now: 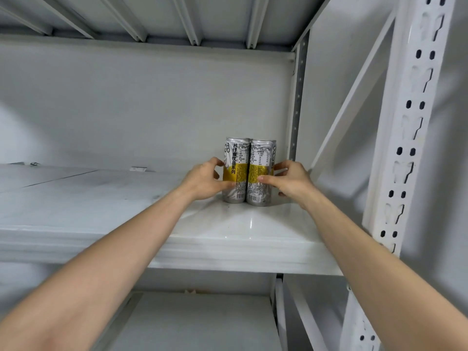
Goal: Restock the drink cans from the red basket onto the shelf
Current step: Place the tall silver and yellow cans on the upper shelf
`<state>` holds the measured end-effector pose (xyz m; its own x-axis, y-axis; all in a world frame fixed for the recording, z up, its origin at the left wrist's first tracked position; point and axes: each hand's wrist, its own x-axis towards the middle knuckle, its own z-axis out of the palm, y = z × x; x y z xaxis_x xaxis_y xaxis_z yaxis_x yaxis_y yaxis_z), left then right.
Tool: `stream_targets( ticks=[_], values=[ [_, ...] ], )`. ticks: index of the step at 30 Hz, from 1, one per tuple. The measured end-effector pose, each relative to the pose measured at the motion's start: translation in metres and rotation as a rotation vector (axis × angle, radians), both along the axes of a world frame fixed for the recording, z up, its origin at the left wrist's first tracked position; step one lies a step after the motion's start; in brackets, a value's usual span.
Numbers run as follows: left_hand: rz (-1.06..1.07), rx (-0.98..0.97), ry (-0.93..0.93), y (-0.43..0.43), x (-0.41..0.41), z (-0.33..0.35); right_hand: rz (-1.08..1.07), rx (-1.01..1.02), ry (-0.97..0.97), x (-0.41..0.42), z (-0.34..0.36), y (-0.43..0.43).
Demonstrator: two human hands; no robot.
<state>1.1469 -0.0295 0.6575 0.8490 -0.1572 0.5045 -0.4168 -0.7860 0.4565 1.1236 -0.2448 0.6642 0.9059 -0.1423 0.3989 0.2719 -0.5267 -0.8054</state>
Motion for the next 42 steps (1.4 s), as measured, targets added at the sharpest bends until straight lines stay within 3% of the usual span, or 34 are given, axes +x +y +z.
stream_targets(
  ticks=[10,15,23,31,42],
  values=[
    [0.243,0.386,-0.451,0.015,-0.062,-0.003,-0.272,-0.438,-0.395,-0.058,-0.015,0.015],
    [0.232,0.413,-0.522,0.026,-0.097,-0.023,-0.36,-0.633,-0.509,-0.093,-0.035,0.025],
    [0.182,0.385,-0.696,0.046,-0.141,-0.059,-0.501,-0.786,-0.619,-0.142,-0.077,0.047],
    [0.125,0.379,-0.733,0.069,-0.196,-0.123,-0.551,-0.797,-0.581,-0.204,-0.129,0.078],
    [0.177,0.404,-0.453,0.097,-0.302,-0.223,-0.445,-0.795,-0.54,-0.299,-0.218,0.111]
  ],
)
